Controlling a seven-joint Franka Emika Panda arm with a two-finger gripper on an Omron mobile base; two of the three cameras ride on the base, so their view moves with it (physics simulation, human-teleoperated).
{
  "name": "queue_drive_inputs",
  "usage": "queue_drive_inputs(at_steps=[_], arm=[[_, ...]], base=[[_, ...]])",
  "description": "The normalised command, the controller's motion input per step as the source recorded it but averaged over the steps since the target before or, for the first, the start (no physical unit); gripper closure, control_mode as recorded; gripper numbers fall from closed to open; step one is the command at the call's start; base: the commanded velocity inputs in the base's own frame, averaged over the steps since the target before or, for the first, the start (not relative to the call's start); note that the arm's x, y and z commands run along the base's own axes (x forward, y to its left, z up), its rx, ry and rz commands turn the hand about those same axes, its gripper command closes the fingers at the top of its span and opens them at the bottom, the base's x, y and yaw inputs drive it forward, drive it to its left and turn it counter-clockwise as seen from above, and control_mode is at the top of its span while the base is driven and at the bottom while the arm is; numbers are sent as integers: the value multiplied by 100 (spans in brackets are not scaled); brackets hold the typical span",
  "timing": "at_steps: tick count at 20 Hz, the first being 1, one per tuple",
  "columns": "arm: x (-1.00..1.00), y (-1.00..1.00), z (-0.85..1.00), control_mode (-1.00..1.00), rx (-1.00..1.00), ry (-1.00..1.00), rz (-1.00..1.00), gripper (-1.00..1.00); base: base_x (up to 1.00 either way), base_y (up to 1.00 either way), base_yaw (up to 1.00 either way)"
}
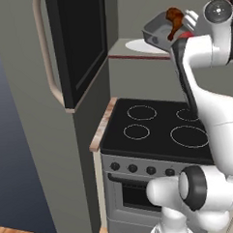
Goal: Place the tupperware containing the chicken drumstick and onion meal in the microwave. Close the microwave door and press the start button to reheat the meal.
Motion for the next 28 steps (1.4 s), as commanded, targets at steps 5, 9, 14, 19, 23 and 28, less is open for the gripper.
queue_drive_inputs(at_steps=[5,9,14,19,23,28], arm=[[57,-19,0,-100,0,2,-5,100],[59,-20,0,-100,0,3,-5,100],[60,-18,0,-100,0,2,-6,100],[53,-7,-1,-100,0,0,-5,100],[44,0,-16,-100,0,0,-4,100],[40,0,-25,-100,0,0,-5,-100]], base=[[0,0,0],[0,0,0],[0,0,0],[0,0,0],[0,0,0],[0,0,0]])
